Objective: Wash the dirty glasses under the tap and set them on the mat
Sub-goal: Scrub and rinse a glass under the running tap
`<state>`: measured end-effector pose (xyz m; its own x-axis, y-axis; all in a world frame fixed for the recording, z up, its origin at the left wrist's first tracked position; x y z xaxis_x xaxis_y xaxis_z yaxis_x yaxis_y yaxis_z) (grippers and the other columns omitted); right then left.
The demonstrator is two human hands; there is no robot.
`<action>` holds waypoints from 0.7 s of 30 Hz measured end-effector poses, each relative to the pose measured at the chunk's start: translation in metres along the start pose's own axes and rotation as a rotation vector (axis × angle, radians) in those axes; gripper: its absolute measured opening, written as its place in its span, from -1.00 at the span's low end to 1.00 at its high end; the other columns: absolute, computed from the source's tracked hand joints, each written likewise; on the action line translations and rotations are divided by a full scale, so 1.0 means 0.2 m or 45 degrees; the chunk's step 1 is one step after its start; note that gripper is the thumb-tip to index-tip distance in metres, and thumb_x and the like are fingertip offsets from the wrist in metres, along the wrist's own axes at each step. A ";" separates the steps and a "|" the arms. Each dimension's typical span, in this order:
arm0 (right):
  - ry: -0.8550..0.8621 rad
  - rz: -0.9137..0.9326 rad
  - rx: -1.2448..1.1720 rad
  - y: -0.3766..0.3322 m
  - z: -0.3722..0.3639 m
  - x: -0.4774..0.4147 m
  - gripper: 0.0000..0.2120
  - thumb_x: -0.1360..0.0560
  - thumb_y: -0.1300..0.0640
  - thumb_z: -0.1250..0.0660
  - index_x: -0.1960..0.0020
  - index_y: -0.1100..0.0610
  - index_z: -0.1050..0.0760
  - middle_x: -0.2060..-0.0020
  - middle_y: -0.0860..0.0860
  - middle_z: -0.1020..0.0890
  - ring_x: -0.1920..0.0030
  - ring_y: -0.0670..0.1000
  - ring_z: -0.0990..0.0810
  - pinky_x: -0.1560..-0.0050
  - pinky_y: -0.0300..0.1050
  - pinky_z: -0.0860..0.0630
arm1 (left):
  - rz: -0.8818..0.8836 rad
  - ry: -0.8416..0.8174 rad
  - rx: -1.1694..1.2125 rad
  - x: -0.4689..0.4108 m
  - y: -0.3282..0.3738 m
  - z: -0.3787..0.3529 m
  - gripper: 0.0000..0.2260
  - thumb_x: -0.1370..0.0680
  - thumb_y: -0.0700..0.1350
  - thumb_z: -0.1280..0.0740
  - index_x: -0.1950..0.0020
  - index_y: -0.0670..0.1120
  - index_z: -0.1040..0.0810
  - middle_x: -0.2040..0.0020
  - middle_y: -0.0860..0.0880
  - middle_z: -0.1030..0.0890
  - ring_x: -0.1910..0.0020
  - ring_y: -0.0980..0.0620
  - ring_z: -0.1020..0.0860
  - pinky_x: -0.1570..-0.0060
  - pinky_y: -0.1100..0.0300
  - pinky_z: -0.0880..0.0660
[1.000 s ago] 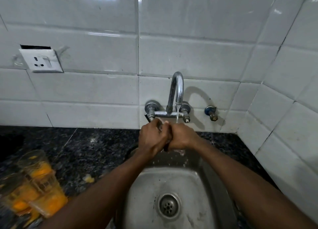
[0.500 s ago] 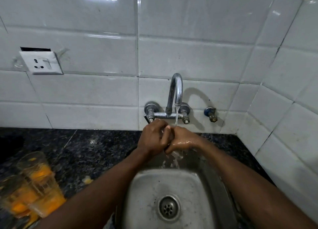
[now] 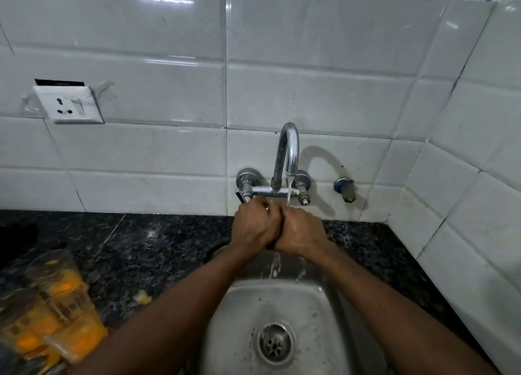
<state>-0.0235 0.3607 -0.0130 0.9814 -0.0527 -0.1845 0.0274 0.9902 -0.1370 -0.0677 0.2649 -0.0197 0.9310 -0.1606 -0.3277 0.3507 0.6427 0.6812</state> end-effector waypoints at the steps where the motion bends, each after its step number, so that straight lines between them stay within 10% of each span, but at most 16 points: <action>1: 0.024 0.033 0.049 0.01 -0.02 -0.01 -0.38 -0.30 -0.26 -0.44 -0.27 -0.06 -0.39 0.04 -0.08 -0.66 0.03 0.00 -0.64 -0.22 0.07 -0.49 | -0.011 -0.035 0.091 0.01 0.00 -0.02 -0.70 -0.65 0.05 -0.15 0.12 -0.08 -0.56 0.16 -0.09 -0.63 0.21 -0.04 -0.55 0.17 0.18 -0.38; 7: 0.112 -0.235 -1.276 0.11 -0.11 0.02 -0.02 -0.30 0.10 -0.58 -0.49 -0.30 -0.06 -0.16 -0.01 -0.60 0.02 -0.02 -0.67 -0.01 0.07 -0.65 | 0.851 -0.380 1.315 0.13 -0.17 -0.18 -0.45 -0.64 0.25 -0.04 0.01 -0.16 -0.61 0.21 -0.14 -0.67 0.22 -0.09 -0.61 0.17 0.06 -0.56; 14: 0.434 -0.407 -1.538 0.10 -0.15 0.05 -0.20 -0.11 -0.25 -0.60 -0.26 -0.14 -0.37 -0.05 -0.08 -0.63 -0.01 -0.03 -0.64 0.02 -0.02 -0.61 | 1.139 -0.520 1.834 0.26 -0.08 -0.35 -0.51 -0.59 0.16 -0.10 -0.13 -0.18 -0.64 -0.04 -0.22 -0.68 -0.06 -0.17 -0.61 0.18 0.03 -0.58; 17: 0.486 -0.530 -1.303 0.21 -0.07 0.03 -0.54 -0.30 -0.14 -0.56 -0.04 0.03 -0.44 0.08 -0.06 -0.60 0.07 0.01 -0.63 0.11 -0.08 -0.59 | 0.992 -0.315 1.626 0.21 -0.15 -0.31 -0.66 -0.55 0.12 -0.31 -0.05 -0.15 -0.61 0.11 -0.12 -0.71 0.22 -0.07 -0.61 0.37 0.18 -0.47; 21: 0.043 -0.457 -1.272 0.25 -0.07 -0.02 -0.86 -0.54 -0.11 -0.32 -0.01 -0.06 -0.49 0.01 0.00 -0.63 0.09 0.04 -0.66 0.21 -0.07 -0.63 | 0.307 0.208 0.899 0.14 -0.15 -0.11 -0.82 -0.53 0.07 -0.42 0.06 -0.01 -0.55 0.11 0.07 -0.63 0.11 0.08 -0.61 0.14 0.22 -0.55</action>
<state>-0.0285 0.4085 -0.0319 0.9406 -0.3394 0.0004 0.1307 0.3610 -0.9234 -0.0536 0.2580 -0.0637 0.9825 0.0717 -0.1718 0.1719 0.0054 0.9851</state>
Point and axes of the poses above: each hand's wrist, its own x-axis away from the middle knuckle, its own z-axis out of the back of the hand, y = z × x, the point moved 6 cm from there along -x, towards the middle knuckle
